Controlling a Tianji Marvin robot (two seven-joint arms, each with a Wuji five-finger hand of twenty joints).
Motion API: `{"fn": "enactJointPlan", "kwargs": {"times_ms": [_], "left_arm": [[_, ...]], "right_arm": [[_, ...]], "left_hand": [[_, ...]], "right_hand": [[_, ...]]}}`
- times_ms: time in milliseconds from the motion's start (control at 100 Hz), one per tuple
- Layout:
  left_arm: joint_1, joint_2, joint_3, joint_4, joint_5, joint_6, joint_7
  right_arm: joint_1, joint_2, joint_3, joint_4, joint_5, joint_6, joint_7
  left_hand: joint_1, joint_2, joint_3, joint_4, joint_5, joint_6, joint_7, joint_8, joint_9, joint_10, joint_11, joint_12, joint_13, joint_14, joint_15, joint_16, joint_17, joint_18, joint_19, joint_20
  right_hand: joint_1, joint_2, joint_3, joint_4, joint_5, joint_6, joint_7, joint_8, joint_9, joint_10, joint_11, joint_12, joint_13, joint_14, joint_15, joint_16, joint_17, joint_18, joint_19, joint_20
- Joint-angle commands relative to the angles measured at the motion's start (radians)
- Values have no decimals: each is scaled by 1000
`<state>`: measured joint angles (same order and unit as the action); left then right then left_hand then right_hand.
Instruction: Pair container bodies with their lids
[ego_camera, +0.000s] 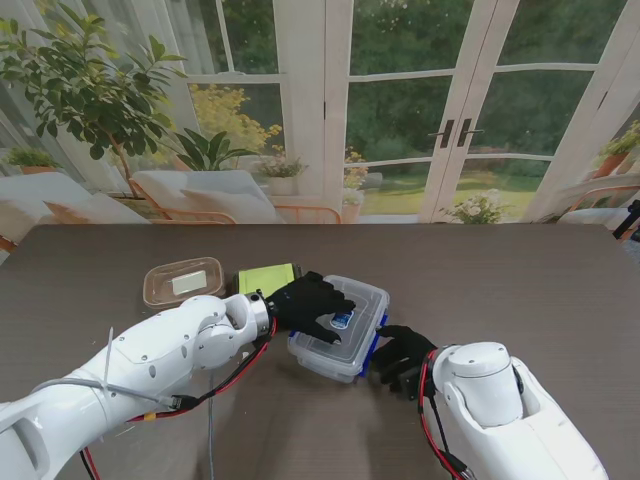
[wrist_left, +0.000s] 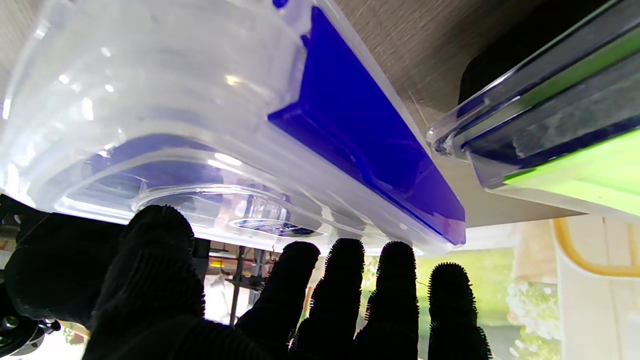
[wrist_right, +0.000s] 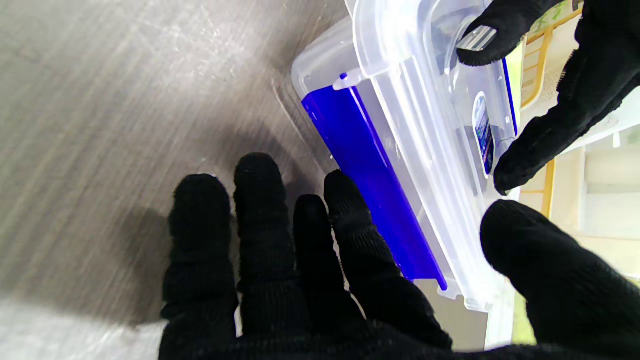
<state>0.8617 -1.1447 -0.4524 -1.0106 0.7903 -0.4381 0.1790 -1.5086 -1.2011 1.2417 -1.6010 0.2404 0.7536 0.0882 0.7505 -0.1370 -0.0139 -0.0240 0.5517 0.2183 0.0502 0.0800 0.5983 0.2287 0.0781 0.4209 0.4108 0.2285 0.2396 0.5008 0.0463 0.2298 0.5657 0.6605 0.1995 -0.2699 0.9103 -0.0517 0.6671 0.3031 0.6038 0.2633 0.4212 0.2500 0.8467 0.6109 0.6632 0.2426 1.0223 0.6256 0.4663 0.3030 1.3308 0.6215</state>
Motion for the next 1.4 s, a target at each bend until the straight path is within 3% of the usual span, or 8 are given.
{"fn": "enactJointPlan", "kwargs": {"times_ms": [0, 250, 500, 850, 1000, 1390], "left_arm": [[11, -1, 10, 17, 3, -3, -35], [6, -4, 19, 26, 3, -10, -28], [0, -8, 27, 36, 4, -14, -16], [-2, -7, 30, 34, 2, -15, -25], [-5, -7, 33, 35, 1, -16, -28], [-8, -9, 39, 37, -3, -14, -32]], "right_arm": [[4, -3, -6, -14, -8, -1, 26], [18, 8, -30, -8, -111, -1, 26], [67, 18, -57, 24, -198, -6, 33], [146, 12, -99, 119, -248, -3, 25], [178, 9, -118, 156, -268, -15, 16], [253, -5, -165, 269, -288, -53, 0]], "left_hand": [[-7, 11, -3, 4, 11, -1, 2, 4, 41, -8, 66, 22, -15, -16, -7, 8, -19, -23, -25, 8], [-7, 13, -4, 4, 14, -2, 3, 4, 40, -6, 66, 23, -16, -17, -7, 8, -19, -24, -26, 8], [-6, 15, -3, 5, 14, -2, 3, 4, 38, -7, 66, 23, -18, -16, -7, 8, -19, -24, -26, 10], [-6, 16, -4, 4, 15, -1, 3, 4, 39, -6, 66, 23, -18, -16, -6, 9, -19, -25, -25, 11], [-5, 18, -3, 5, 13, 0, 3, 4, 37, -5, 66, 23, -19, -17, -6, 9, -20, -25, -25, 11], [-6, 19, -4, 5, 12, -1, 2, 4, 36, -6, 66, 23, -19, -16, -5, 9, -20, -27, -23, 12]], "right_hand": [[18, -9, 5, -23, -26, -144, 73, 57, -28, 14, -12, -18, -10, 20, -7, -9, -211, -25, -14, 33], [9, -10, -8, -15, -324, -178, 30, 27, 12, 13, -13, -36, 60, 42, -1, -8, -152, 9, 7, 42], [-11, 6, -37, -8, -472, -221, 12, -18, 20, -4, 1, -35, 110, 30, 31, 3, -102, 12, 47, 49], [-14, 11, -62, -4, -539, -263, -15, -71, 18, -16, 4, -34, 122, 30, 39, 4, -90, 15, 60, 45], [-14, 5, -63, -3, -522, -303, -19, -91, 36, -22, 6, -34, 141, 27, 43, 4, -71, 17, 69, 44], [-21, 1, -63, -5, -486, -327, -25, -118, 54, -27, 1, -34, 155, 21, 43, 2, -58, 20, 76, 38]]}}
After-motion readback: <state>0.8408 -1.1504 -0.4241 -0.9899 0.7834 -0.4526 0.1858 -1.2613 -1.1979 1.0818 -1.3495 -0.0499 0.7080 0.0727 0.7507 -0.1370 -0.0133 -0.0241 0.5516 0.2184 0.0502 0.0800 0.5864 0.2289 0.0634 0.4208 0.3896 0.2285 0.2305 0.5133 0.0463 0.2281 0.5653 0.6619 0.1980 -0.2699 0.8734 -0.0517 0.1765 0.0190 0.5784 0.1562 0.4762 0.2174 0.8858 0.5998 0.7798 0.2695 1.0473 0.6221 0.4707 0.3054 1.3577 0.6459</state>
